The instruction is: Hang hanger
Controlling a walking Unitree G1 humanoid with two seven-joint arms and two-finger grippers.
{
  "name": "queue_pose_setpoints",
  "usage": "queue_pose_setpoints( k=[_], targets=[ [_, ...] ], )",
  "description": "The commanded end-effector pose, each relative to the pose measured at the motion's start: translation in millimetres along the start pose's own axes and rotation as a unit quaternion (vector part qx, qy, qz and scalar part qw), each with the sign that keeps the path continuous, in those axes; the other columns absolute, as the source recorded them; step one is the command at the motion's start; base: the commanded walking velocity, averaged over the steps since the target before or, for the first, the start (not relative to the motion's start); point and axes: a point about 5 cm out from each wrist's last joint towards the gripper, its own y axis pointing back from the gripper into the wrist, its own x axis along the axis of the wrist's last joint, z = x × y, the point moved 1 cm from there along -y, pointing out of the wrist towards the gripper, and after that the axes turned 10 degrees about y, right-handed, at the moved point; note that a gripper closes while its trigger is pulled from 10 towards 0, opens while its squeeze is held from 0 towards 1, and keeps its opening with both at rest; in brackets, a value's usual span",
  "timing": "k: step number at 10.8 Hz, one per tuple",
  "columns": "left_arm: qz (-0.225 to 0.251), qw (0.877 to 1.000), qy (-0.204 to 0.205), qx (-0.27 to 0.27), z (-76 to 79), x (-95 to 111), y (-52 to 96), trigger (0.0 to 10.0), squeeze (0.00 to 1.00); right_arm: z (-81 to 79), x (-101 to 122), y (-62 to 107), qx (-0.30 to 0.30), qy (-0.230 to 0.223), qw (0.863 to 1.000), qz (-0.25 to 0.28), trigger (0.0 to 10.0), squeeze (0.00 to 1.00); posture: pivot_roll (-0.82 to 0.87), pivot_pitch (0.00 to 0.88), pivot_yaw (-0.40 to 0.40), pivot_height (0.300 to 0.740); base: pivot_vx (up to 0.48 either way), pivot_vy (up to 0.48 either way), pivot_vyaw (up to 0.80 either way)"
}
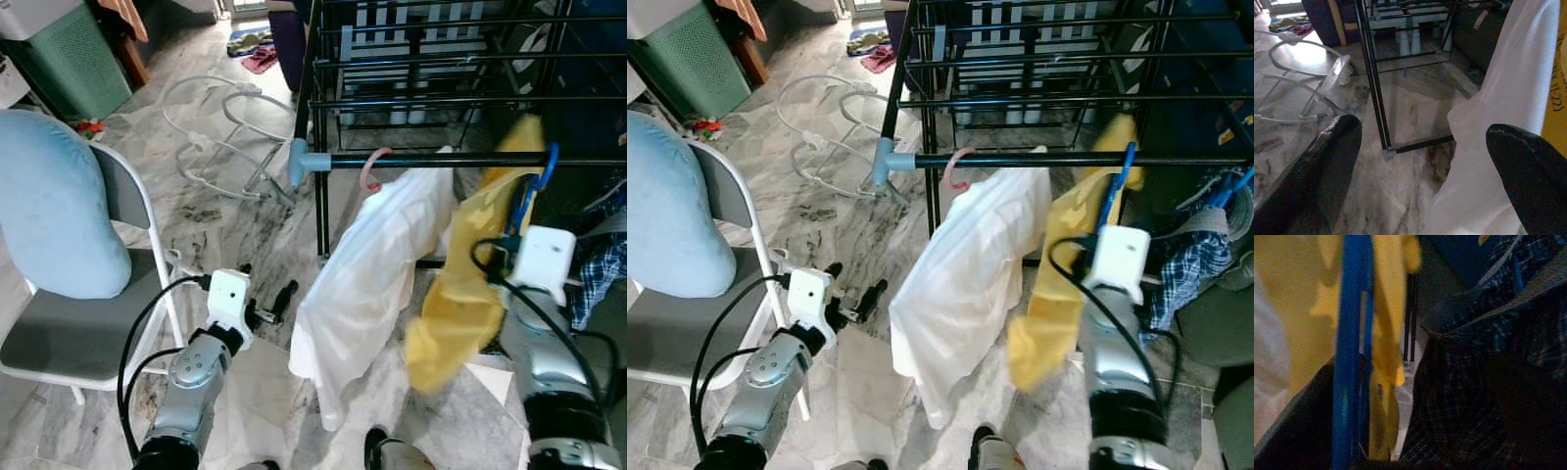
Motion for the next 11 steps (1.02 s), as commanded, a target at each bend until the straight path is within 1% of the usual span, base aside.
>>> queue_pose_setpoints(
  k=[1,3,4,6,8,9,10,11],
  targets=[
    [-0.010,1.000,0.000,0.008,-5.8,-3,3.2,10.0,0.00,-1.5,7,1.8,0.008,0.009,1.000,0.015,10.0,0.00,-0.13,0.165,0.120,0.740,0.000,0.000,0.00],
    [-0.010,1.000,0.000,0.003,-4.1,-3,1.7,10.0,0.00,-10.4,31,-1.7,0.035,0.028,0.997,0.059,10.0,0.00,-0.13,0.161,0.125,0.740,0.000,0.000,0.00],
    [-0.010,1.000,-0.001,0.002,-3.9,-3,1.5,10.0,0.00,-15.0,39,-3.0,0.047,0.031,0.996,0.072,10.0,0.00,-0.13,0.161,0.125,0.740,0.000,0.000,0.00],
    [-0.009,1.000,-0.001,0.004,-3.2,-3,1.7,10.0,0.00,-23.2,53,-5.4,0.077,0.022,0.993,0.088,10.0,0.00,-0.12,0.159,0.122,0.740,0.000,0.000,0.00],
    [-0.009,1.000,0.000,0.006,-2.4,-3,2.1,10.0,0.00,-26.4,53,-4.9,0.085,0.011,0.993,0.083,0.0,0.00,-0.12,0.161,0.117,0.740,0.000,0.000,0.00],
    [-0.009,1.000,0.001,0.006,-2.3,-3,2.2,10.0,0.00,-30.1,50,-3.5,0.092,-0.005,0.993,0.073,0.0,0.00,-0.12,0.161,0.118,0.740,0.000,0.000,0.00],
    [-0.010,1.000,0.002,0.006,-2.5,-3,2.4,10.0,0.00,-36.3,47,-0.5,0.102,-0.032,0.992,0.060,0.0,0.00,-0.12,0.162,0.118,0.740,0.000,0.000,0.00],
    [-0.012,1.000,0.002,0.005,-2.2,-4,2.5,10.0,0.00,-42.0,46,2.9,0.110,-0.036,0.992,0.055,0.0,0.00,-0.13,0.164,0.121,0.740,0.000,0.000,0.00]
  ],
)
